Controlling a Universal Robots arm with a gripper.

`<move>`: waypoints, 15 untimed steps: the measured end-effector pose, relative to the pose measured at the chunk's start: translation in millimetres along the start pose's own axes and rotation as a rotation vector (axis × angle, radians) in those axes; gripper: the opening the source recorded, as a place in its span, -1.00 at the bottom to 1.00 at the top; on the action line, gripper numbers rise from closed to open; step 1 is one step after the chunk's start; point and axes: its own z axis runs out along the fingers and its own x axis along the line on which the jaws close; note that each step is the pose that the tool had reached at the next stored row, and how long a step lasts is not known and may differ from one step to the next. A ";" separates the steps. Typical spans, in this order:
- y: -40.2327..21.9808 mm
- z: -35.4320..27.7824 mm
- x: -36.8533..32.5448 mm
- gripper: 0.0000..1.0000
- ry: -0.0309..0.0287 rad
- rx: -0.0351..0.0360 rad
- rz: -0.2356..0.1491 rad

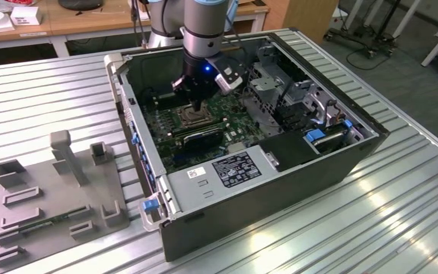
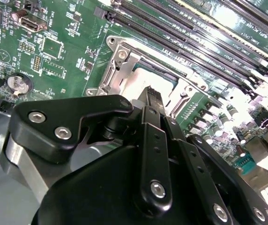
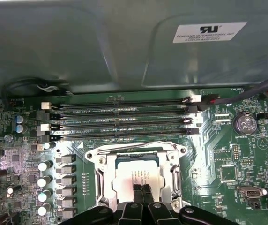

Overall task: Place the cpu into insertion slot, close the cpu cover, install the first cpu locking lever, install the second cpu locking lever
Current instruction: 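Install the second cpu locking lever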

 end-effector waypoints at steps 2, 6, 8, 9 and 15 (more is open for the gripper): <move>0.3 -2.5 0.0 -0.79 -0.0001 0.0000 0.000; 0.8 -7.9 -0.1 -0.79 0.0000 0.0000 0.000; 0.9 -8.4 -0.1 -0.79 -0.0001 -0.0002 0.000; 0.9 -8.4 -0.1 -0.79 -0.0001 -0.0003 0.000; 0.9 -8.7 -0.1 -0.79 0.0000 0.0000 0.000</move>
